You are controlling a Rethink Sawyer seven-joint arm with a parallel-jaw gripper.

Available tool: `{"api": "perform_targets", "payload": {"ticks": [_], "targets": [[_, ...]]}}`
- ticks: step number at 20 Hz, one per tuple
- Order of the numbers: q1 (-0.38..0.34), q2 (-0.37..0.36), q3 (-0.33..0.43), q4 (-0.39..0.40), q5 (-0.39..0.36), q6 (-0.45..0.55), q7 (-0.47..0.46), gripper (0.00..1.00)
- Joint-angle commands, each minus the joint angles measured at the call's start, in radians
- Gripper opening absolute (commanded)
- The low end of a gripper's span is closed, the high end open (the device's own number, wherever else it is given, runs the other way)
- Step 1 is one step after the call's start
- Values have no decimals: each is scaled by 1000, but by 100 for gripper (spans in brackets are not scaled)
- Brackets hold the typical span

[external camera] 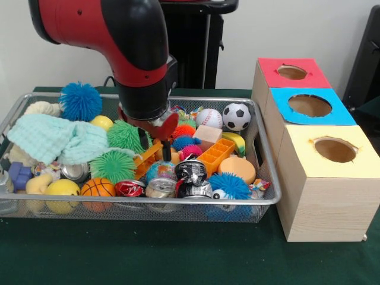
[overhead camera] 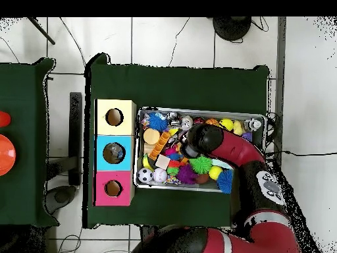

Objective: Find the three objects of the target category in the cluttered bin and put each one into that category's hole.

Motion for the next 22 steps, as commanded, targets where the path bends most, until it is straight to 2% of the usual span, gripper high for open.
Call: {"api": "perform_targets", "payload": {"ticks": [1, 5, 9, 19, 22], "targets": [[37, -23, 44, 97, 46, 85, 142, 100], [52, -2, 28, 99, 36, 55, 140, 100], [62, 83, 8, 54, 13, -5, 141, 100], [111, 190, -57, 12, -25, -56, 144, 100], [116, 227, -74, -11, -29, -34, 134, 100]]}}
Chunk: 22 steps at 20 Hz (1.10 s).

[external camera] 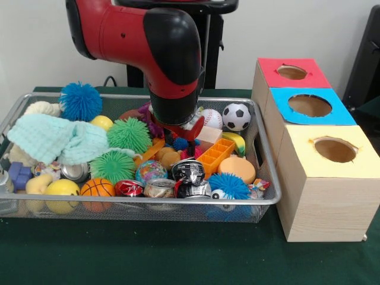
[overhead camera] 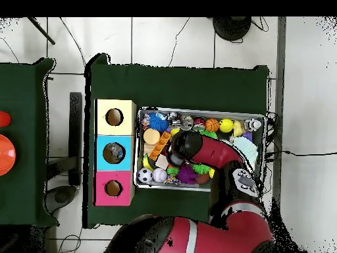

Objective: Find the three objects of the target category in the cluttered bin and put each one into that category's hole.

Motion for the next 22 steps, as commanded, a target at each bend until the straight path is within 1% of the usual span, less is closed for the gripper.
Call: {"api": "perform_targets", "payload": {"ticks": [1, 3, 4, 5, 6, 7, 8, 9, 11, 13, 17, 22], "targets": [[12, 175, -21, -42, -38, -30, 121, 100], [6, 201, -20, -51, -39, -45, 110, 100], [1, 215, -19, -51, -40, -83, 111, 100], [-14, 231, -5, -41, -33, -149, 117, 100], [-12, 247, -14, -47, -38, -212, 135, 100], [-4, 264, -30, -56, -51, -293, 158, 100], [17, 281, -63, -78, -59, -328, 189, 100], [60, 297, -117, -102, -67, -342, 235, 100], [144, 325, -225, -146, -67, -331, 329, 100], [180, 350, -283, -175, -61, -313, 360, 100], [197, 404, -336, -223, -36, -296, 371, 100], [187, 440, -352, -253, -34, -272, 358, 100]]}}
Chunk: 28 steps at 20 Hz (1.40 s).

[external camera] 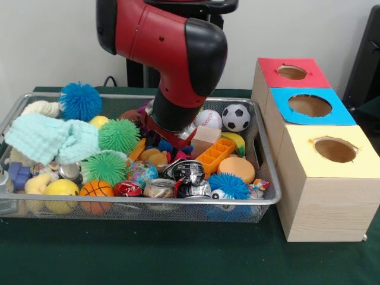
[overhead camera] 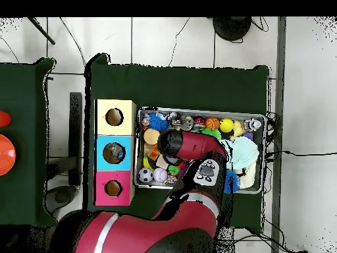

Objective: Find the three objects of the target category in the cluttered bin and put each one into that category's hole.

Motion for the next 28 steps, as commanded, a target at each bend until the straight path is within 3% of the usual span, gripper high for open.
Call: {"api": "perform_targets", "payload": {"ticks": [1, 10, 18, 23, 28], "targets": [[-68, 309, -54, -100, -38, -261, 231, 100], [-141, 326, -40, -112, -84, -310, 141, 100], [-271, 266, 83, -75, -120, -274, -51, 100], [-296, 235, 81, -68, -179, -253, -96, 100], [-365, 209, 126, -75, -236, -222, -167, 100]]}}
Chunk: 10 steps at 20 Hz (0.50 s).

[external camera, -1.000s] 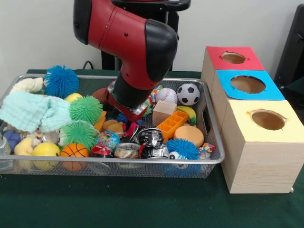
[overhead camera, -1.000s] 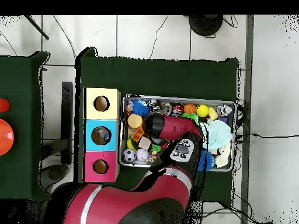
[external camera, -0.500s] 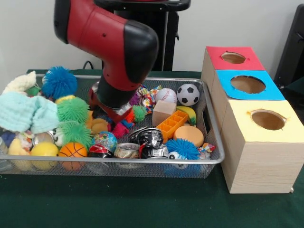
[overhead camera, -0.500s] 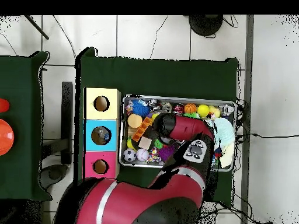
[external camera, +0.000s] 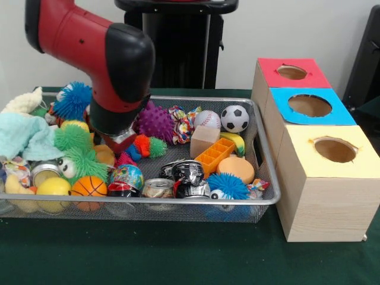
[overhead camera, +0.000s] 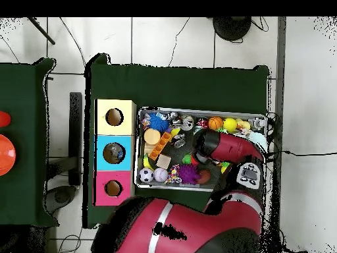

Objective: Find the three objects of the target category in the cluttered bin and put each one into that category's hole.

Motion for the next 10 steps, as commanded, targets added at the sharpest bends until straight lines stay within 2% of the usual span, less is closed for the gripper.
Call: {"api": "perform_targets", "payload": {"ticks": [1, 5, 10], "targets": [[-190, 181, 134, -14, -203, -228, -206, 100], [-265, 165, 216, -5, -230, -177, -287, 100], [-324, 138, 275, 32, -237, -149, -285, 100]]}}
